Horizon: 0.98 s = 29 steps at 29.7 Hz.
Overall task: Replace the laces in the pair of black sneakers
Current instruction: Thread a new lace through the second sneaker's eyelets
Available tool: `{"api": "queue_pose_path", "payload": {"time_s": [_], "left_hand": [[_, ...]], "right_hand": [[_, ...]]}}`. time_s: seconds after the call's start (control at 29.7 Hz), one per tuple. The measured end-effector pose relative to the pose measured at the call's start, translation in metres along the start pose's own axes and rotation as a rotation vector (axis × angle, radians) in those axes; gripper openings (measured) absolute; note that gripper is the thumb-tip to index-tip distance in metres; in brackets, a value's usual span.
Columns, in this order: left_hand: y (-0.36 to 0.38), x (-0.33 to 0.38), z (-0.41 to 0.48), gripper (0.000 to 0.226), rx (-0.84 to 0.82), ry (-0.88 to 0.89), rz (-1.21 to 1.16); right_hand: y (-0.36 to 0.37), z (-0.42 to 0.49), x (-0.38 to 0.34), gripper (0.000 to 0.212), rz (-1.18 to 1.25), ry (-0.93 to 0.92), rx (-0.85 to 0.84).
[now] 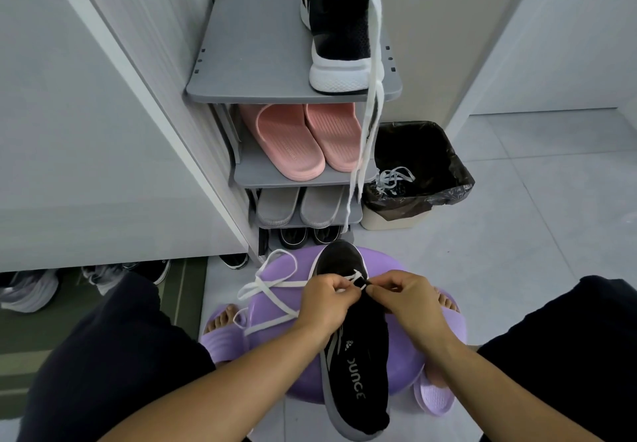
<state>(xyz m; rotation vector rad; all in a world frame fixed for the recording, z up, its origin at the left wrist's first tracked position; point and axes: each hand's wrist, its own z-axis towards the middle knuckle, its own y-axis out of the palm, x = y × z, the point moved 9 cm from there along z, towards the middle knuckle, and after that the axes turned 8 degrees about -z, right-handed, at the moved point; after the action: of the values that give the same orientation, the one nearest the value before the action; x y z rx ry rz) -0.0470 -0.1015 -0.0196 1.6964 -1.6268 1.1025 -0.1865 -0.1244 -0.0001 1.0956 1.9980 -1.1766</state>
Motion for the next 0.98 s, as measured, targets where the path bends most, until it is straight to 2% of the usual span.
{"api": "queue_pose_path", "payload": {"time_s": [0.13, 0.27, 0.47, 0.61, 0.67, 0.84, 0.98], "left_hand": [[0.000, -0.002, 0.003, 0.018, -0.020, -0.054, 0.010], [0.001, 0.001, 0.002, 0.009, -0.044, -0.016, 0.019], [0.002, 0.006, 0.004, 0.008, -0.029, 0.043, 0.118], [0.002, 0.006, 0.007, 0.007, -0.023, 0.051, 0.190], [0.001, 0.005, 0.006, 0.008, -0.021, 0.039, 0.175], [0.000, 0.003, 0.003, 0.014, -0.018, 0.004, 0.033], [0.001, 0.002, 0.003, 0.019, -0.047, 0.004, 0.037]], "right_hand": [[0.000, -0.004, -0.006, 0.024, -0.071, -0.064, 0.019], [0.000, -0.001, -0.010, 0.020, -0.162, -0.094, 0.009], [0.004, 0.007, 0.009, 0.026, 0.027, 0.075, -0.011], [0.004, 0.013, 0.003, 0.014, -0.154, 0.013, -0.002], [0.004, 0.015, 0.000, 0.015, -0.194, -0.017, 0.001], [0.012, 0.009, 0.017, 0.020, 0.292, 0.171, -0.086], [0.012, 0.007, 0.017, 0.015, 0.363, 0.201, -0.117]]}}
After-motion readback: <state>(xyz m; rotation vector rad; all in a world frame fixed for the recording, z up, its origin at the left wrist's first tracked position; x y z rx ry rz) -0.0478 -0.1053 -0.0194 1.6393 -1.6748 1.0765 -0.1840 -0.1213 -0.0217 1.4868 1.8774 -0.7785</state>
